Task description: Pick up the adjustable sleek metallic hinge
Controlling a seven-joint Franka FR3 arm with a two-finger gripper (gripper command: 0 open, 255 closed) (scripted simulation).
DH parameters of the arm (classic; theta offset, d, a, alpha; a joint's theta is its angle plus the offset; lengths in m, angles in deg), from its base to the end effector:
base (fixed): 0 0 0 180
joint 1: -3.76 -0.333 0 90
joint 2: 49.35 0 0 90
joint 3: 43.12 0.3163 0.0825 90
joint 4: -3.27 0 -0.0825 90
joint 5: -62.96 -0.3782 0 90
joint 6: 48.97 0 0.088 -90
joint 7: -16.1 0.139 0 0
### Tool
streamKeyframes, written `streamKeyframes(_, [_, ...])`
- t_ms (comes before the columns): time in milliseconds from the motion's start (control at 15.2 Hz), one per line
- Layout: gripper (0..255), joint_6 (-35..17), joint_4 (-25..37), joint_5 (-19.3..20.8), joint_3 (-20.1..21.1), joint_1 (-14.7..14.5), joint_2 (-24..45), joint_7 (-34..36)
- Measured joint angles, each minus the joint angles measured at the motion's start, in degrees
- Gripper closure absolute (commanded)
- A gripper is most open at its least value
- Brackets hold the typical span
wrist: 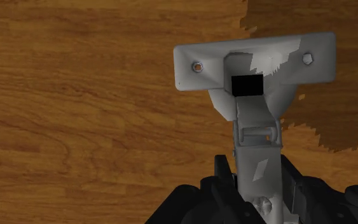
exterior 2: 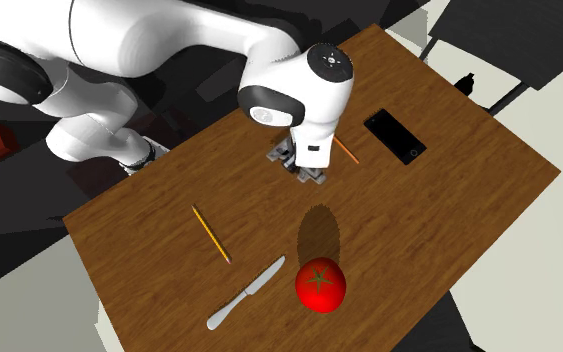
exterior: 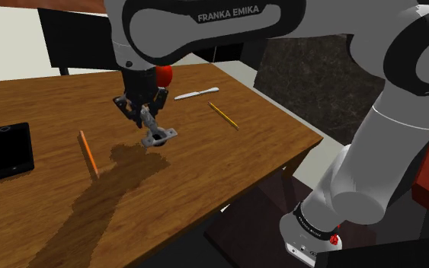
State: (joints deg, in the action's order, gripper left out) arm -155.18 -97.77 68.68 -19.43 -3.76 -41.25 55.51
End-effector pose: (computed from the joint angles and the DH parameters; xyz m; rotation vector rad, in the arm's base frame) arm 0.5150 0.2889 0.4518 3.0826 -0.1789 -0.0141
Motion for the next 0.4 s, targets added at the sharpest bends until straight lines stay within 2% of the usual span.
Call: streamKeyframes(396, [255, 4.26, 4.02, -0.21, 0.06, -0.04, -0.28, -0.35])
